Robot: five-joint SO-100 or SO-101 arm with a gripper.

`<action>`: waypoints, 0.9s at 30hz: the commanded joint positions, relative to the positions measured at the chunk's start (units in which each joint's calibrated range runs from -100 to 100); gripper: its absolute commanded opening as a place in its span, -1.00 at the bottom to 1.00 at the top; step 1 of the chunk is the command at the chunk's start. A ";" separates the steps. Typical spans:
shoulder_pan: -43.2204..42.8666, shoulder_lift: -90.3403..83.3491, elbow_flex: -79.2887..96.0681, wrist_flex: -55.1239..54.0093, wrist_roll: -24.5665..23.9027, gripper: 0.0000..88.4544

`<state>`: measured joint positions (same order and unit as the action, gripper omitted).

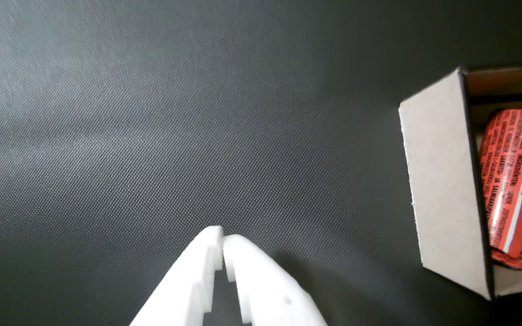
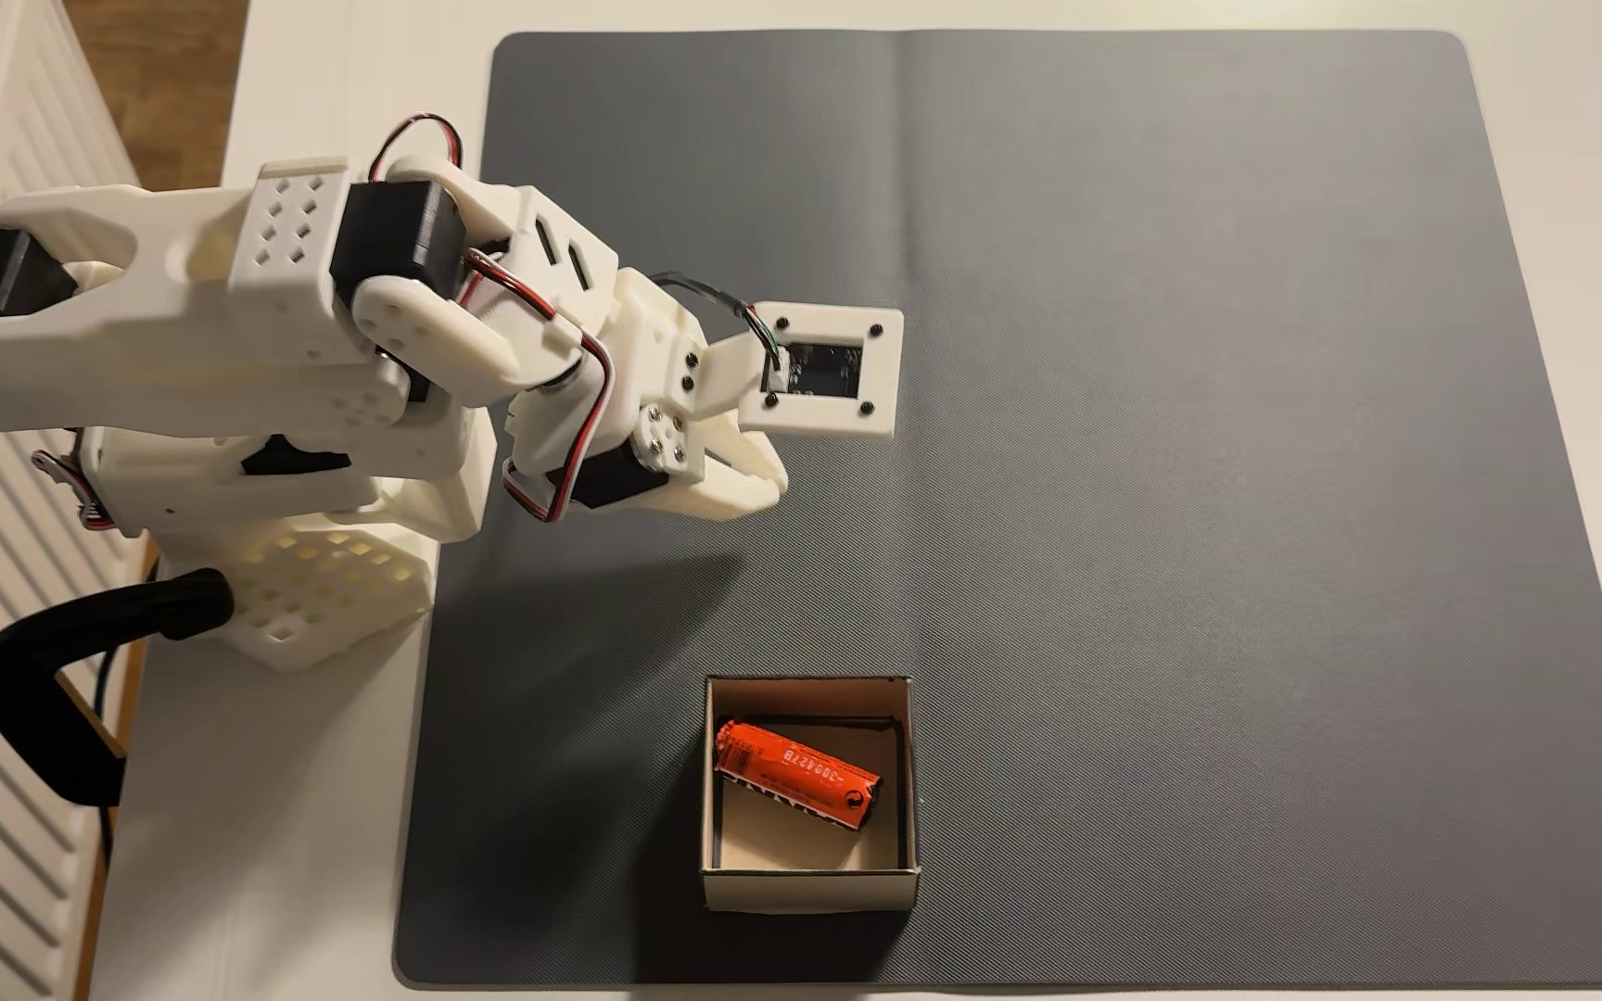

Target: Pick the red object and place it in the box

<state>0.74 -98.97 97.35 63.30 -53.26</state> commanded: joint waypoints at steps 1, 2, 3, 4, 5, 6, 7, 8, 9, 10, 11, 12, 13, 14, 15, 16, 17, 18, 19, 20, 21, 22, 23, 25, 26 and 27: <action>-0.45 -0.10 2.37 -1.68 0.07 -0.98; -0.45 -0.10 2.37 -1.59 0.07 -0.98; -0.45 -0.10 2.37 -1.50 0.07 -0.98; -0.52 -0.01 2.37 -1.24 0.07 -0.98; -0.52 0.07 2.37 -1.15 0.07 -0.98; -0.82 0.07 2.37 -1.07 0.07 -0.98; -1.48 0.07 2.37 -1.07 0.07 -0.98; -2.00 0.16 2.37 -0.98 -0.03 -0.98; -2.30 0.16 2.46 -0.80 -0.14 -0.98; -2.30 0.16 2.46 0.07 -0.24 -0.98; -2.38 0.16 2.46 1.12 -0.29 -0.98; -2.38 0.16 2.46 2.26 -0.34 -0.98; -2.38 0.16 2.46 3.57 -0.34 -0.98; -2.38 0.16 2.46 5.05 -0.34 -0.98; -2.38 0.07 2.46 6.54 -0.34 -0.98; -2.23 0.07 2.46 7.76 -0.34 -0.98; -2.23 0.07 2.46 8.99 -0.34 -0.98; -2.23 0.07 2.46 10.03 -0.34 -0.98; -2.23 0.07 2.46 10.91 -0.34 -0.98; -2.23 0.07 2.46 11.70 -0.34 -0.98; -2.23 0.07 2.46 12.31 -0.14 -0.98; -2.23 0.07 2.46 12.31 0.07 -0.98; -2.23 0.07 2.46 12.31 0.07 -0.98; -2.23 0.07 2.46 12.31 0.07 -0.98; -2.08 0.07 2.46 12.31 0.07 -0.98; -2.08 0.07 2.46 12.31 0.07 -0.98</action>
